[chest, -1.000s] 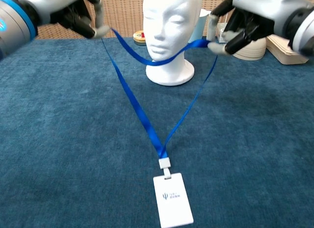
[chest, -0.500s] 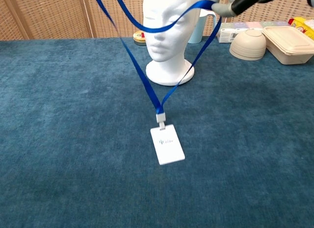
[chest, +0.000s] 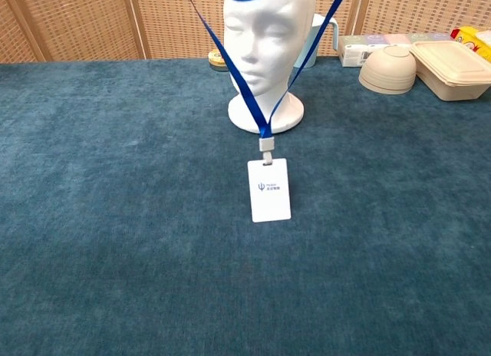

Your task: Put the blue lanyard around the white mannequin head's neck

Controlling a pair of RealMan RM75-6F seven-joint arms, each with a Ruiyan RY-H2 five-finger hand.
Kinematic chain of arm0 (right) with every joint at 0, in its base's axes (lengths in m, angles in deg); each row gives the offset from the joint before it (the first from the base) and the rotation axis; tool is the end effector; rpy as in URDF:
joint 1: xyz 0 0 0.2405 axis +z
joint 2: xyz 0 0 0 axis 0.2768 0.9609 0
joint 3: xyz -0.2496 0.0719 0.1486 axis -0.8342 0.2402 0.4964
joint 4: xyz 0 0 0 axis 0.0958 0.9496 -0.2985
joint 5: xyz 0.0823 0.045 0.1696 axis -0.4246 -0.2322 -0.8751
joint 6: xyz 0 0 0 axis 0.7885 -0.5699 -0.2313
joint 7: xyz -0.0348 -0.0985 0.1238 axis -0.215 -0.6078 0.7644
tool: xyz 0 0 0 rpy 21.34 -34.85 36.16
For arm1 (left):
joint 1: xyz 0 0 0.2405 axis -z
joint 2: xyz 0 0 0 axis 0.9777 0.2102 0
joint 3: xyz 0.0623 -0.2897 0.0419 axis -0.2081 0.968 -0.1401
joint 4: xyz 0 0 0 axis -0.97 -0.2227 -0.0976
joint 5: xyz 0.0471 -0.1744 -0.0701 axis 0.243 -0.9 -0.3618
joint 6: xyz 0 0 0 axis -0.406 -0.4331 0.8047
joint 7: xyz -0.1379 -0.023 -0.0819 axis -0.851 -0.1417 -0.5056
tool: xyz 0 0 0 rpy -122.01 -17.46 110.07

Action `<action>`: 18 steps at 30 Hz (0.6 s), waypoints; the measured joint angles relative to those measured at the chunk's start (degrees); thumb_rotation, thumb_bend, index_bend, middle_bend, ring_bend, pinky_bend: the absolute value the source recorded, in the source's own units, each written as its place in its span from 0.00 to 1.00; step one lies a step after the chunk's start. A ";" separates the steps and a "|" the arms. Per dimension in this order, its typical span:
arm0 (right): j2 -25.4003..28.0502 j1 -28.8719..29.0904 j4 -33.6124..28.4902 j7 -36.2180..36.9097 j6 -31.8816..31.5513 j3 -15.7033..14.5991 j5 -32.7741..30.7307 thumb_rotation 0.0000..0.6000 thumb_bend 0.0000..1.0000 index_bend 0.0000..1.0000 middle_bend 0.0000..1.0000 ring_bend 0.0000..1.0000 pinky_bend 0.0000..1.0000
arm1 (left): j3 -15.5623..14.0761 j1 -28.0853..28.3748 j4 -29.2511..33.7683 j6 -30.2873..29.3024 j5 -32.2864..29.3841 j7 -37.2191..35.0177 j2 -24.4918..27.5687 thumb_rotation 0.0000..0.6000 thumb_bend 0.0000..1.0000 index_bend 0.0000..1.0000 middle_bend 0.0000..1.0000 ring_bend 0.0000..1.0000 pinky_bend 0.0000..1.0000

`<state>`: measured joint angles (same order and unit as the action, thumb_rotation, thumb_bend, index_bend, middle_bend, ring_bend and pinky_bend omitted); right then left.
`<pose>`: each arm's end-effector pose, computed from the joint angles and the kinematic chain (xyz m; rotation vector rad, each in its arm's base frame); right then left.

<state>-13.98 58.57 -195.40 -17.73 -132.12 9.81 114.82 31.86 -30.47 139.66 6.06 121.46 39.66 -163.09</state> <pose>-0.0850 -0.3945 0.1455 1.4587 -1.0640 1.3589 -0.0543 0.3921 0.1279 -1.4811 -0.6992 -1.2899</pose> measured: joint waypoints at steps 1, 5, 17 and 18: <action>0.25 0.19 0.19 0.16 0.08 0.23 -0.29 0.97 0.51 0.66 0.97 1.00 1.00 | 0.40 0.26 -0.19 0.06 -0.35 -0.23 0.04 0.81 0.40 0.61 0.94 1.00 1.00; 1.16 1.12 0.97 0.99 0.85 1.17 -1.90 0.98 0.51 0.66 0.97 1.00 1.00 | 1.53 1.15 -1.23 0.34 -1.35 -1.01 0.17 0.81 0.40 0.61 0.94 1.00 1.00; 2.53 7.60 7.69 2.16 4.22 4.60 -8.00 0.97 0.51 0.66 0.97 1.00 1.00 | 4.38 5.24 -8.77 1.41 -2.59 -3.27 -0.79 0.81 0.40 0.61 0.94 1.00 1.00; 2.58 8.24 8.52 2.23 4.48 4.73 -8.47 0.97 0.51 0.66 0.97 1.00 1.00 | 4.55 5.57 -9.46 1.51 -2.74 -3.53 -0.98 0.81 0.40 0.61 0.94 1.00 1.00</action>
<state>-11.40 66.81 -186.88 -15.50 -127.64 14.55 106.34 36.40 -24.90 130.20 7.57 118.72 36.13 -164.07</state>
